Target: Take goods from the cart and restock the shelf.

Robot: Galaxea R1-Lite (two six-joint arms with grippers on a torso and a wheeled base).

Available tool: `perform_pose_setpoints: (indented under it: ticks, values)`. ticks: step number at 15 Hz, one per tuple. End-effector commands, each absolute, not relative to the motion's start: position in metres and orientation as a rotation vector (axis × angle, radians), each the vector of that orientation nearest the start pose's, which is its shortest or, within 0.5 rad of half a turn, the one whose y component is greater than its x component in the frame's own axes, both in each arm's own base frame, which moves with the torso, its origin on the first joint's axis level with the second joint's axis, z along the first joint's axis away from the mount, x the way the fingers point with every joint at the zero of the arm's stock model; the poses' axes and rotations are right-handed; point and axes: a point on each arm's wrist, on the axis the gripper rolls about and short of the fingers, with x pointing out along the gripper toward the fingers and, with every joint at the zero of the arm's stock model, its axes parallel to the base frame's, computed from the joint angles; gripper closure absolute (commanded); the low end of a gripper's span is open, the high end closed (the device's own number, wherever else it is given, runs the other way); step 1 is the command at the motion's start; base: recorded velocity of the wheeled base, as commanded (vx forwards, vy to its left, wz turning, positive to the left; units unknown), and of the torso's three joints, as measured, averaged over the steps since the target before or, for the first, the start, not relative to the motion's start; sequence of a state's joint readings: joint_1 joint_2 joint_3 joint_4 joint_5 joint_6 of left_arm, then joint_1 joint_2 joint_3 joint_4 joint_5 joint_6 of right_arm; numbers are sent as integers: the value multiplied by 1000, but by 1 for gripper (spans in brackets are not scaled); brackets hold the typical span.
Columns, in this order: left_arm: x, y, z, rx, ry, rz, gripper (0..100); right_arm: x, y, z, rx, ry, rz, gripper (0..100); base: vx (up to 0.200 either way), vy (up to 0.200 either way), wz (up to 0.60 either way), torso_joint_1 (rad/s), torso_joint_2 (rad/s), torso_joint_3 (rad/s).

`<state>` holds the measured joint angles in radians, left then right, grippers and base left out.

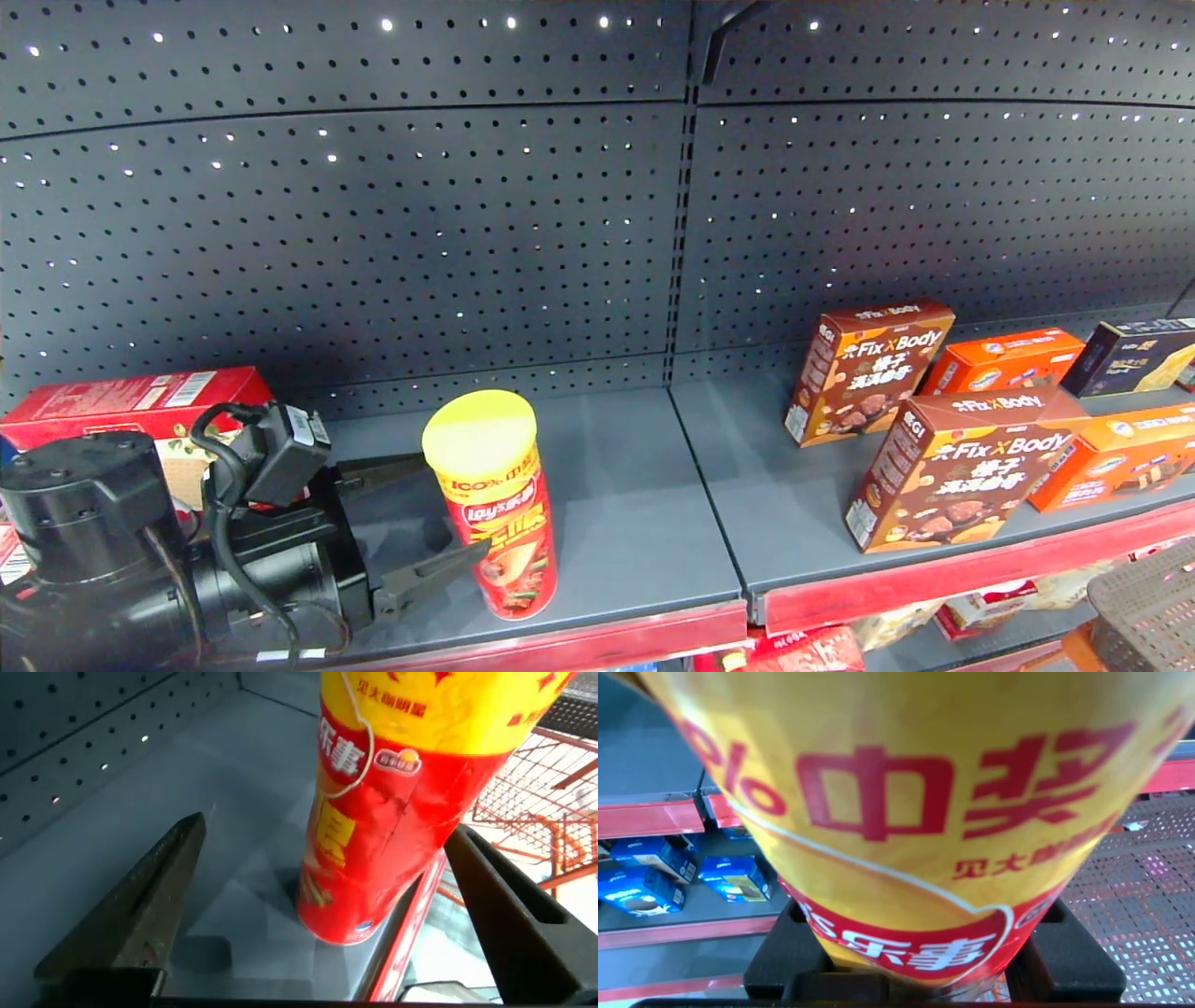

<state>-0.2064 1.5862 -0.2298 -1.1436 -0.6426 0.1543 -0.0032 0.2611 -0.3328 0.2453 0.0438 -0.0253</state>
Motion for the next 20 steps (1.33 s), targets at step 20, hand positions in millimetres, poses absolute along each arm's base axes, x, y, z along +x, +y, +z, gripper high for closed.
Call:
perform_pose_setpoints:
  ticks: [20]
  values:
    - [169, -45, 142, 105, 60, -845, 0, -19, 1, 142, -21, 191, 44, 100, 0, 0, 0, 0, 0, 0]
